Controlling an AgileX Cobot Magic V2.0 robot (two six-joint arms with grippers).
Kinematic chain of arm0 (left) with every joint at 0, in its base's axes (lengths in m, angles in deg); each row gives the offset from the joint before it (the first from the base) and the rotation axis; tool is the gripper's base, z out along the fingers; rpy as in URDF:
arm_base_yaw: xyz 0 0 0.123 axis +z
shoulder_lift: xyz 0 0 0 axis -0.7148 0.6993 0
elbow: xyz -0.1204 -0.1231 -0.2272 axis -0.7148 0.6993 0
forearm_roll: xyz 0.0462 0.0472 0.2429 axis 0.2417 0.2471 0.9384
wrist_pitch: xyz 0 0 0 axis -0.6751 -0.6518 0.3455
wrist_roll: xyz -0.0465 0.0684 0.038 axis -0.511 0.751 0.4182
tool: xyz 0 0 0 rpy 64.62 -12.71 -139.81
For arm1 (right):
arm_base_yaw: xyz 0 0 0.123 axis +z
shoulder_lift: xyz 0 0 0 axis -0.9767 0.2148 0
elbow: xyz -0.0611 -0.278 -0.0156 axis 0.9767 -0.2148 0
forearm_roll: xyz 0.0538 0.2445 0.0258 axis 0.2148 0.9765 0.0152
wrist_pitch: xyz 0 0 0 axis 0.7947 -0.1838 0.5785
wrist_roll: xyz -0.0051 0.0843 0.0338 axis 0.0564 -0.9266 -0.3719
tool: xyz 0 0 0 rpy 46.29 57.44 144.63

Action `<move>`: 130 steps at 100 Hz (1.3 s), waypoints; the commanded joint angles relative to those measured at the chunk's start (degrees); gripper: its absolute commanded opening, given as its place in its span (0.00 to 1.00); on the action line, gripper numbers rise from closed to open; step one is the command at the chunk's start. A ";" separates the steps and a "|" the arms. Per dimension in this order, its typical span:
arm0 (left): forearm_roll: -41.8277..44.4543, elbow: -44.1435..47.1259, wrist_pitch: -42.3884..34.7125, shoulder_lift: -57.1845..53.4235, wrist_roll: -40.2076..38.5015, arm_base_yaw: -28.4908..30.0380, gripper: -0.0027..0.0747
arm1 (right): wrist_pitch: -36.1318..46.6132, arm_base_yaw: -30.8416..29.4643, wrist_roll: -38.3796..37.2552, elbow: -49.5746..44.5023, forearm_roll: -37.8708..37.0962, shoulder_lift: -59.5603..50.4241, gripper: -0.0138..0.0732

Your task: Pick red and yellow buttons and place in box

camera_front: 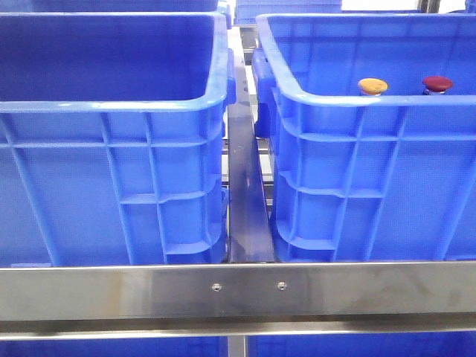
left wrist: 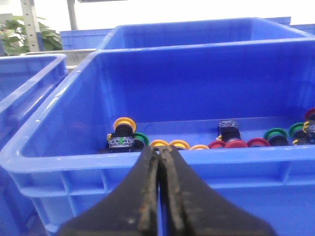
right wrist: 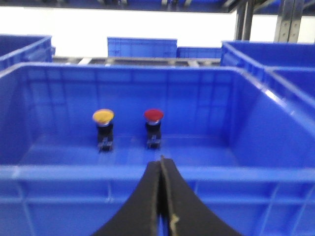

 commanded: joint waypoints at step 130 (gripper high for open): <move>-0.04 2.93 -4.81 -1.71 -0.49 0.10 0.01 | 5.26 2.56 -0.84 0.64 -1.55 -1.62 0.08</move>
